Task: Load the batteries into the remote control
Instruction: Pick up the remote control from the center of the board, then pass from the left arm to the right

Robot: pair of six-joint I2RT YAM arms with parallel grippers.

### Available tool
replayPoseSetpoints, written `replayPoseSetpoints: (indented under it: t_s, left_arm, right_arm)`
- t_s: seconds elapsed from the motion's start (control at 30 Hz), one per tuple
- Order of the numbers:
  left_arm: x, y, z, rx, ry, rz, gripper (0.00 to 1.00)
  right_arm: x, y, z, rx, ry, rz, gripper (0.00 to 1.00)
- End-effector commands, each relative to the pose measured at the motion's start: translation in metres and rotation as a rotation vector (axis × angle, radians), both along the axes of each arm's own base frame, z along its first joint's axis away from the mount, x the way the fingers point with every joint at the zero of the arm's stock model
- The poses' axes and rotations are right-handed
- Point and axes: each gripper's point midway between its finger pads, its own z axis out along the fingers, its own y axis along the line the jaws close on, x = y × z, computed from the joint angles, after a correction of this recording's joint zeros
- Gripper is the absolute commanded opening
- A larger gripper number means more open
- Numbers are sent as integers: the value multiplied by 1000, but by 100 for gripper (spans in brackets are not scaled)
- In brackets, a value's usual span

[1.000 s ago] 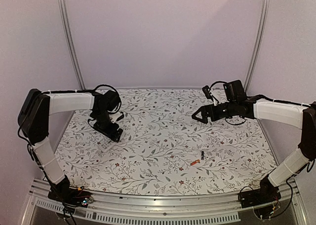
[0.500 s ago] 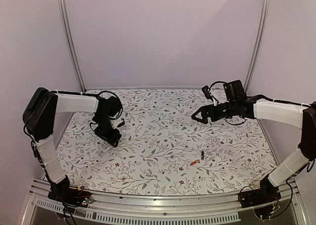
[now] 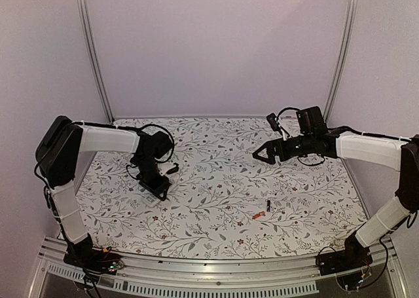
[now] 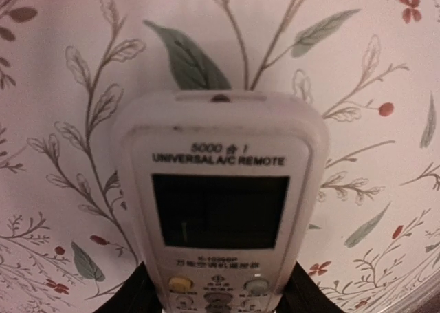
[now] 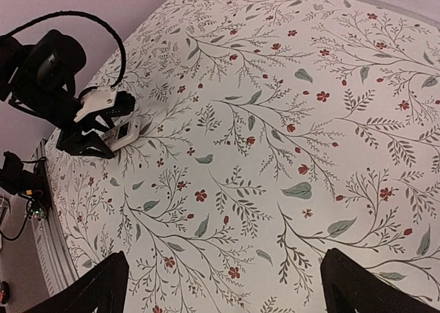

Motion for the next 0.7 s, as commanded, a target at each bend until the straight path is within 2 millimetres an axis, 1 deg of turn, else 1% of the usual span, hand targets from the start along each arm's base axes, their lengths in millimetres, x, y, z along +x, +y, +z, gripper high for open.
replayPoseSetpoints:
  t_s: [0.0, 0.1, 0.17, 0.23, 0.27, 0.3, 0.43, 0.53, 0.67]
  left_arm:
    - [-10, -63, 34, -258, 1, -113, 23]
    - [-22, -102, 64, -445, 14, -195, 22]
    - [-34, -123, 84, -557, 51, -255, 22]
    - [-45, -138, 100, -638, 85, -310, 22]
    - [-50, -145, 108, -680, 108, -337, 22]
    - [-57, -151, 115, -724, 137, -363, 22]
    - [-88, -172, 146, -876, 258, -480, 23]
    - [-112, -179, 160, -928, 349, -557, 24]
    - [-141, -189, 183, -1029, 448, -637, 31]
  right_arm:
    - [-10, 6, 0, 24, -2, 43, 99]
    - [-20, 13, 6, 39, -22, 88, 99]
    - [-32, 19, 12, 45, -53, 135, 98]
    - [-45, 27, 16, 31, -109, 191, 98]
    - [-54, 31, 22, 28, -147, 224, 97]
    - [-64, 36, 23, 23, -175, 258, 97]
    - [-98, 53, 37, 15, -275, 361, 94]
    - [-126, 65, 51, 17, -357, 433, 92]
    - [-163, 77, 65, 17, -399, 525, 90]
